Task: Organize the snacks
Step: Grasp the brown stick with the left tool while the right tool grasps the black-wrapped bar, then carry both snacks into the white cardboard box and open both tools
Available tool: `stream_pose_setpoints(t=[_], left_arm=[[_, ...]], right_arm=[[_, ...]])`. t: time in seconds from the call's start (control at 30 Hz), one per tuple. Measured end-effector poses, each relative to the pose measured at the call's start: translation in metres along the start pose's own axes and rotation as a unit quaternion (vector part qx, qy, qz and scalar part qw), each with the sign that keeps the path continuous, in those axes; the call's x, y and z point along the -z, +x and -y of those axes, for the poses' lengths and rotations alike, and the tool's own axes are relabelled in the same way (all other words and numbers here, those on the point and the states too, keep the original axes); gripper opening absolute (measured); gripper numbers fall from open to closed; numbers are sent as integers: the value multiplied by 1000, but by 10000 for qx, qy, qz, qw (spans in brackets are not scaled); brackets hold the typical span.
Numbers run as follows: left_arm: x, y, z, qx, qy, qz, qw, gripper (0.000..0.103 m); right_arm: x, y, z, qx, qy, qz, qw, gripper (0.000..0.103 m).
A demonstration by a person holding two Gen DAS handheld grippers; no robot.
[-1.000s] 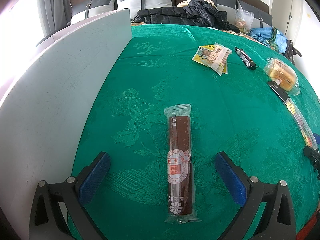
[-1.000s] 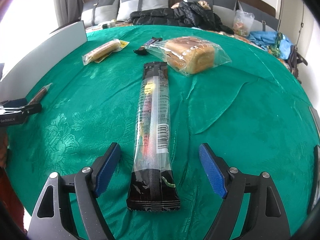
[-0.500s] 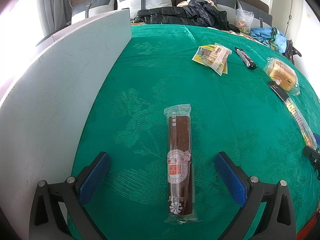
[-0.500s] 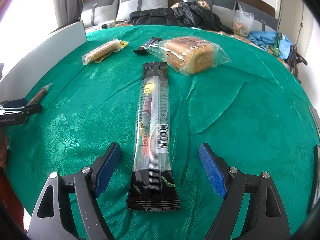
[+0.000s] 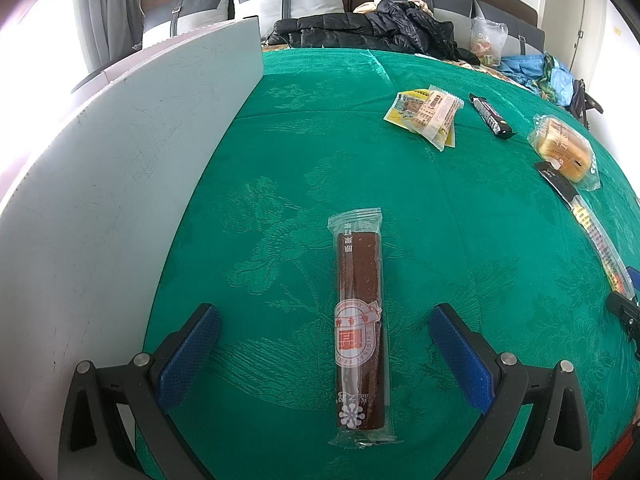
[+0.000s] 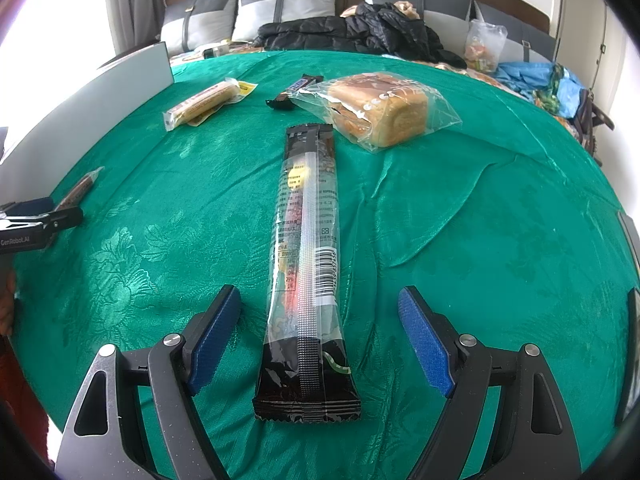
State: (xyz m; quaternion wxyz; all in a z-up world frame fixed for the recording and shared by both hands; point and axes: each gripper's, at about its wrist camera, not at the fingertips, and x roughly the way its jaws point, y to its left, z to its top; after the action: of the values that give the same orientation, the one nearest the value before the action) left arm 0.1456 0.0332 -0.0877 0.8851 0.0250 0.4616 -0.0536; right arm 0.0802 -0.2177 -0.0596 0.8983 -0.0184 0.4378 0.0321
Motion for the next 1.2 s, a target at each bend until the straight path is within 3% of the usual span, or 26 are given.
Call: stream_pose_setpoints(t=[0.1,0.17,0.27,0.37,0.4,0.43,0.47,0.5,0.57,0.73,0.9,1.03,1.17,1.2], left_arm=[[-10,4,-1,120,141,-446,9988,102],[-16,4,1,284,236,-695,9969,100],[-18,1,6,315,338,-721,9963,84],[-17,-3,15,322,523,-655,9960,54],[-17,-6,17,348,544,-601,9961,27],[-18,-7,16,348,520,-613,9962,19],[-17,-8,15,412,446,-655,9960,19],[-15,-11,11,534,293,-667,9959,18],[-9,-21,7,706,110,-580,9958,18],[4,-53,2,1392,-568,-272,9883,18],[-26,-107,-18,1764,-880,370,9797,18],[-55,-154,-81,1437,-1175,889,9786,18],[-66,-169,-158,308,-1283,919,9870,19],[-65,-168,-177,15,-1350,844,9872,28]], right_arm=[[-1,0,0,-4,20,-56,10000,85],[-12,4,1,-79,-89,-480,9988,84],[-36,14,4,-205,-49,-1022,9945,81],[-58,24,2,-206,-49,-1090,9938,80],[-61,28,-1,-203,-109,-1117,9935,78],[-64,34,-5,-190,-208,-1192,9925,63],[-66,37,-7,-100,-279,-1169,9927,38],[-67,35,-7,-29,-289,-1099,9935,24],[-70,31,-4,-93,-54,-1195,9928,15],[-64,-2,-3,-839,525,-1020,9898,14],[-97,-42,-34,-1647,941,-578,9801,14],[-167,-81,-108,-2455,586,-5,9676,14],[-228,-99,-209,-3190,164,150,9475,15],[-235,-99,-226,-3276,106,165,9446,17]])
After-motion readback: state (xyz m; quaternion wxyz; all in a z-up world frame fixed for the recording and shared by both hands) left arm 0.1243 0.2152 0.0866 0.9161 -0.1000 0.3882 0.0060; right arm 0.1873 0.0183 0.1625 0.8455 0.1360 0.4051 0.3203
